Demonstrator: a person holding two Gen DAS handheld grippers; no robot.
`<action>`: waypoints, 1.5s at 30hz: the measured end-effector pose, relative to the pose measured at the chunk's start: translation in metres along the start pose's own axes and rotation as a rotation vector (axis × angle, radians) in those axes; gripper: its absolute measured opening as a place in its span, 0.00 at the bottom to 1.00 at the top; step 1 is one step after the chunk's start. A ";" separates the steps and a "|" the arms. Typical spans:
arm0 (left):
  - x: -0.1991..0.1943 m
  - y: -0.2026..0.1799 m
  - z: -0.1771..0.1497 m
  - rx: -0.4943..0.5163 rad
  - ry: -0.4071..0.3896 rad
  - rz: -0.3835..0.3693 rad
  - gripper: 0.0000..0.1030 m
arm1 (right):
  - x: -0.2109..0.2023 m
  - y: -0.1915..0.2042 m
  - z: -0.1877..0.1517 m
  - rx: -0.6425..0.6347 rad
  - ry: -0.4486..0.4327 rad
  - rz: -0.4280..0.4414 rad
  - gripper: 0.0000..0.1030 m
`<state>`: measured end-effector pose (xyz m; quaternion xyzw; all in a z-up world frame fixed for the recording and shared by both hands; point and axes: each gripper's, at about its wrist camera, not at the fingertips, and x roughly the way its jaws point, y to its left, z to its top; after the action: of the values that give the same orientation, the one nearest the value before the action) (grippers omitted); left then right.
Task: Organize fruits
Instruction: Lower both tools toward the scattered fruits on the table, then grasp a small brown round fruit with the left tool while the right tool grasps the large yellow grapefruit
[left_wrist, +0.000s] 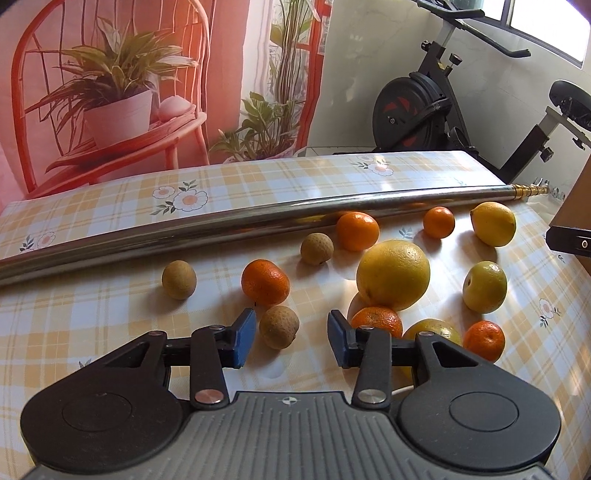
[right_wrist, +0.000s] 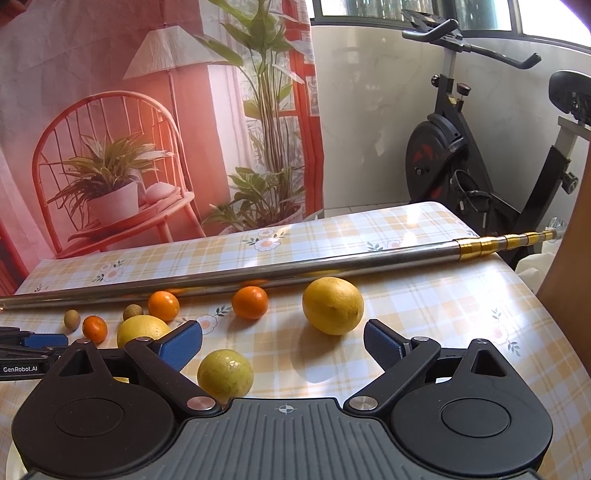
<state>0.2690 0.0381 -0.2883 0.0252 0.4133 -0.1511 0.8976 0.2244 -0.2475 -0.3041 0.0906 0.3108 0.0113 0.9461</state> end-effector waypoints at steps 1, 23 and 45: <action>0.003 0.001 0.000 -0.006 0.007 0.001 0.41 | 0.001 -0.001 0.000 0.004 0.003 0.000 0.90; -0.010 0.001 -0.002 -0.040 0.001 0.079 0.26 | 0.016 -0.014 -0.004 -0.009 0.025 -0.028 0.90; -0.045 -0.003 -0.012 -0.133 -0.108 0.129 0.26 | 0.087 -0.040 0.023 -0.037 -0.049 0.011 0.77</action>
<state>0.2320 0.0483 -0.2619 -0.0162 0.3709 -0.0661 0.9262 0.3066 -0.2844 -0.3439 0.0748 0.2867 0.0199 0.9549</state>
